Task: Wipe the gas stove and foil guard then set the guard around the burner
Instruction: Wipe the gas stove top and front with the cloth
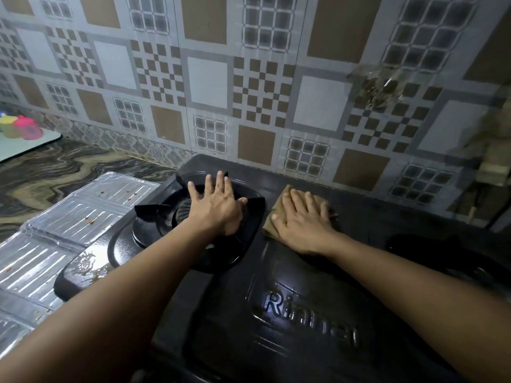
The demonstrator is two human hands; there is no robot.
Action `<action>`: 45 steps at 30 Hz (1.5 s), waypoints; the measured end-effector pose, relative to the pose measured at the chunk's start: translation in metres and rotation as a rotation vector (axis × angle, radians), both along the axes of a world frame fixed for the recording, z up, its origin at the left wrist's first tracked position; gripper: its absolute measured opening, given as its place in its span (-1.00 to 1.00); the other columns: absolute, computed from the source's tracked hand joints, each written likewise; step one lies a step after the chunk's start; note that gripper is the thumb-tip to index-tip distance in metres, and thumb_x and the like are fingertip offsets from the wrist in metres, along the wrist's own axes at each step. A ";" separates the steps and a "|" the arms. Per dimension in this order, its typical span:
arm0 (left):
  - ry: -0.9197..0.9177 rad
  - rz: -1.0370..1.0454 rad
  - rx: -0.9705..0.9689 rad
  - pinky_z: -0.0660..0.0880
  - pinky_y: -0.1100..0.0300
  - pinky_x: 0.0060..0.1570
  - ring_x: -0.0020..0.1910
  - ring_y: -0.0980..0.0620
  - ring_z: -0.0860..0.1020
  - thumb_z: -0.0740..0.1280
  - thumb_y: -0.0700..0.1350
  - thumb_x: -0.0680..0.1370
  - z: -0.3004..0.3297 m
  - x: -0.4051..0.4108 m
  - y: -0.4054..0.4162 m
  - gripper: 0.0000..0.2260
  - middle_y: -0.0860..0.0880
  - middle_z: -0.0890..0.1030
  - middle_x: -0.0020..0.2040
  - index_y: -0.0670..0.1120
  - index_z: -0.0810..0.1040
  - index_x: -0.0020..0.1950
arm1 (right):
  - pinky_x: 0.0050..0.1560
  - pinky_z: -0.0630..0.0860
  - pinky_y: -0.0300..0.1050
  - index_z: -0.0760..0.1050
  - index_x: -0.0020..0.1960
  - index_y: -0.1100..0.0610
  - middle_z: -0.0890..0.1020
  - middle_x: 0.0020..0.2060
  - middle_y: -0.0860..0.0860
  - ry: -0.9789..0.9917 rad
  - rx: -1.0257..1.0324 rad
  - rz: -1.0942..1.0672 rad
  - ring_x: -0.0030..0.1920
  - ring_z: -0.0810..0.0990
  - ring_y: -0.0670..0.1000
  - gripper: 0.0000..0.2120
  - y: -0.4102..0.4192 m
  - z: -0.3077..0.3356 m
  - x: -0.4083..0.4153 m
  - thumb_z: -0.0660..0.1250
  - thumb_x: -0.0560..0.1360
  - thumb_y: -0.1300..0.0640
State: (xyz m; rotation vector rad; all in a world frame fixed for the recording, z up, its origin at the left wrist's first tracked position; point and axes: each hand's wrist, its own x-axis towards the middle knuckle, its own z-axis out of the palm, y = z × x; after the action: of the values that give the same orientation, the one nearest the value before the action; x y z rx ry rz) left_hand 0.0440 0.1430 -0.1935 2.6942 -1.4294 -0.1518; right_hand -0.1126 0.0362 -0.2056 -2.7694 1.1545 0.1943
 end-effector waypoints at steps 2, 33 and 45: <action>0.006 0.000 -0.002 -0.23 -0.33 0.44 0.57 -0.15 -0.21 -0.07 0.14 0.66 0.000 0.000 -0.001 -0.39 -0.11 -0.19 0.59 -0.20 -0.12 0.58 | 0.46 -0.26 0.31 -0.23 0.58 0.05 -0.20 0.57 -0.01 -0.013 -0.004 -0.046 0.54 -0.26 0.17 -0.31 0.006 -0.001 -0.006 -0.18 0.57 -0.27; -0.082 -0.063 -0.127 -0.17 -0.35 0.44 0.57 -0.19 -0.16 -0.03 0.16 0.64 0.015 -0.009 0.012 -0.36 -0.18 -0.05 0.59 -0.22 -0.05 0.58 | 0.50 -0.28 0.12 -0.11 0.59 0.08 -0.13 0.58 0.01 -0.026 -0.107 0.204 0.56 -0.22 0.07 -0.34 0.112 -0.001 -0.040 -0.12 0.60 -0.22; -0.074 0.021 -0.288 0.40 -0.06 0.25 0.22 -0.19 0.52 0.33 0.05 0.50 0.028 0.070 0.106 -0.68 -0.20 0.61 0.16 -0.13 0.61 0.12 | 0.50 -0.35 -0.01 -0.18 0.58 0.00 -0.18 0.57 -0.08 -0.093 -0.056 0.224 0.51 -0.34 -0.11 -0.17 0.190 -0.005 -0.051 -0.41 0.36 -0.29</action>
State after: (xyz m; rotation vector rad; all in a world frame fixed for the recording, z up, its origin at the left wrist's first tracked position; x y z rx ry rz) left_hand 0.1141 0.2492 -0.1658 2.5007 -1.3247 0.1465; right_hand -0.1638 0.2261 -0.2109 -2.9188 0.8405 0.0548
